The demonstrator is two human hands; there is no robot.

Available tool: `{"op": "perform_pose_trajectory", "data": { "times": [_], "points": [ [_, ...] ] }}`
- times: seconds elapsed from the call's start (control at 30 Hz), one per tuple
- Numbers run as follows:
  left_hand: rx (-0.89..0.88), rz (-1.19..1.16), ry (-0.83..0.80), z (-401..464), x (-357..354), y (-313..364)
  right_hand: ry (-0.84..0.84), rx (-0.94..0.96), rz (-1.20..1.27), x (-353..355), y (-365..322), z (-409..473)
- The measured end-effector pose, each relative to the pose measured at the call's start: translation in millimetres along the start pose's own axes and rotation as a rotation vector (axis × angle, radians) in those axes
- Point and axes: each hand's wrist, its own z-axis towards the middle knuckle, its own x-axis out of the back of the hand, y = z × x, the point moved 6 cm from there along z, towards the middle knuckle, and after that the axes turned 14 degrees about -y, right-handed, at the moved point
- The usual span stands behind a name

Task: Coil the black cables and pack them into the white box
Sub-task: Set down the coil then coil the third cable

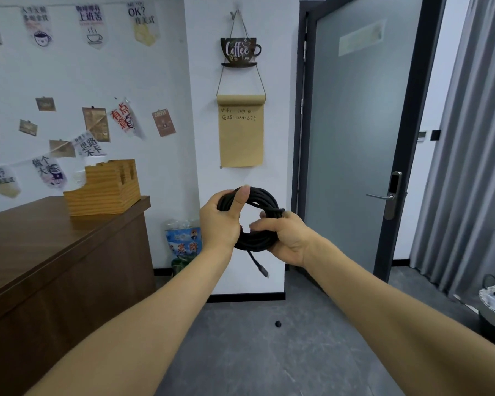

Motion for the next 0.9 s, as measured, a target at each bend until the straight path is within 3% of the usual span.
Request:
{"op": "perform_pose_trajectory", "data": {
  "times": [0.1,0.17,0.27,0.37,0.5,0.8,0.9],
  "points": [
    [-0.087,0.101,-0.004,0.8,0.3,7.0,0.099,-0.111,-0.155,2.3,-2.0,-1.0],
    [-0.142,0.174,-0.008,1.7,1.0,10.8,0.170,-0.287,-0.218,6.9,2.8,-5.2],
    [-0.202,0.239,-0.012,1.1,4.5,11.5,0.152,-0.553,-0.320,8.7,6.8,-13.6],
    [-0.219,0.257,0.023,-1.2,7.9,9.2,0.112,-0.651,-0.457,5.2,2.6,-17.1],
    [-0.212,0.253,0.066,1.7,13.0,10.1,0.119,-0.559,-0.426,-5.8,-5.3,-13.6],
    [-0.098,0.089,0.273,4.9,41.7,4.5,0.107,-0.144,0.090,-21.3,2.4,0.4],
    [-0.045,0.025,0.301,6.6,49.6,2.6,0.079,-0.220,-0.125,-13.8,-4.7,-3.6]
  ]
}}
